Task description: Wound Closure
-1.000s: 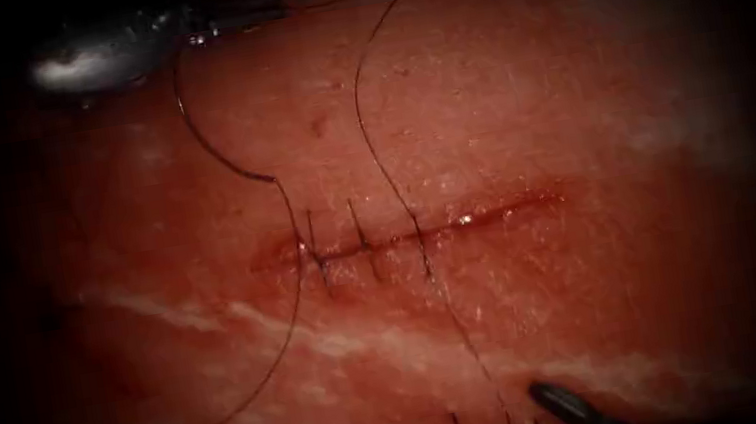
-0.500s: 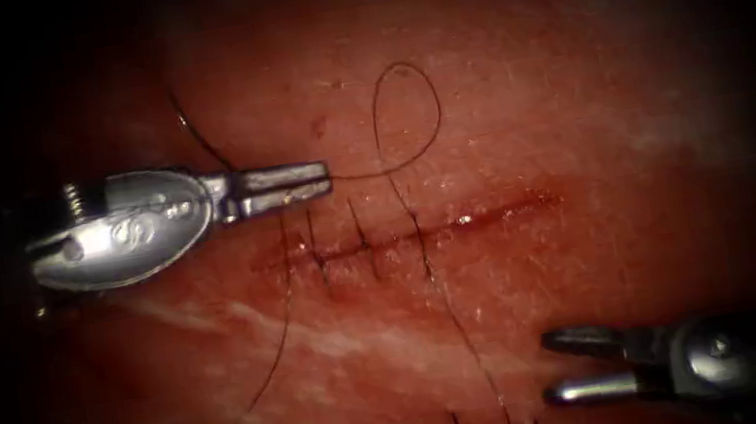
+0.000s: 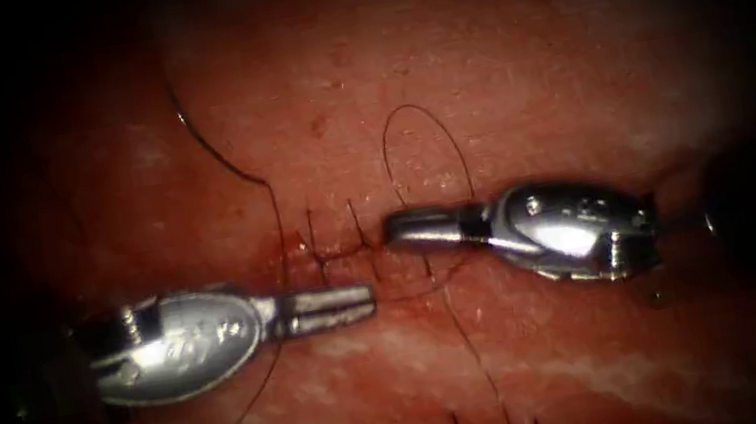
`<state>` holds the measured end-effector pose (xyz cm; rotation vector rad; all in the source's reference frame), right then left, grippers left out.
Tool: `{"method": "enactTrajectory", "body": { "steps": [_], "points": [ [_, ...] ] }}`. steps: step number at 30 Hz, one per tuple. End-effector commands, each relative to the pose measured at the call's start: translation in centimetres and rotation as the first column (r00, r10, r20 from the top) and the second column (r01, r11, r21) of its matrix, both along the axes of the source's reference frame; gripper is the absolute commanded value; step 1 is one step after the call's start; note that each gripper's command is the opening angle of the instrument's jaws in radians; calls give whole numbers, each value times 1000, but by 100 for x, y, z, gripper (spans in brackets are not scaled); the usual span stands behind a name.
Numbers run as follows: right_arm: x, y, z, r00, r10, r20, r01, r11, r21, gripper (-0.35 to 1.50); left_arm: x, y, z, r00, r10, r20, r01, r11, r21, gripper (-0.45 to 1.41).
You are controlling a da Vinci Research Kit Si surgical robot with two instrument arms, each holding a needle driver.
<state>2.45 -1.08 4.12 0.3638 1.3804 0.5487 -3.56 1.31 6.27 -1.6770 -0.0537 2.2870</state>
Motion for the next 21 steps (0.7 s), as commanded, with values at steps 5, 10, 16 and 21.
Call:
{"method": "enactTrajectory", "body": {
  "steps": [5, 10, 16, 21],
  "points": [
    [9, 1, 9, 987, -39, -156, 52, 996, 75, -35, -18, -12, 28, 1000, 5, 2, -5, 1000, -17, -45],
    [11, 3, 7, 950, -129, -283, 165, 980, 107, -35, -21, -5, 63, 999, 28, -16, -29, 999, -22, -45],
    [9, 6, -3, 885, -222, -409, 285, 954, 97, -35, -10, 1, 96, 998, 48, -44, -49, 999, -16, -45],
    [4, 17, -19, 851, -280, -444, 353, 932, 88, -35, -8, 4, 100, 997, 50, -53, -51, 999, -14, -45]
  ]
}}
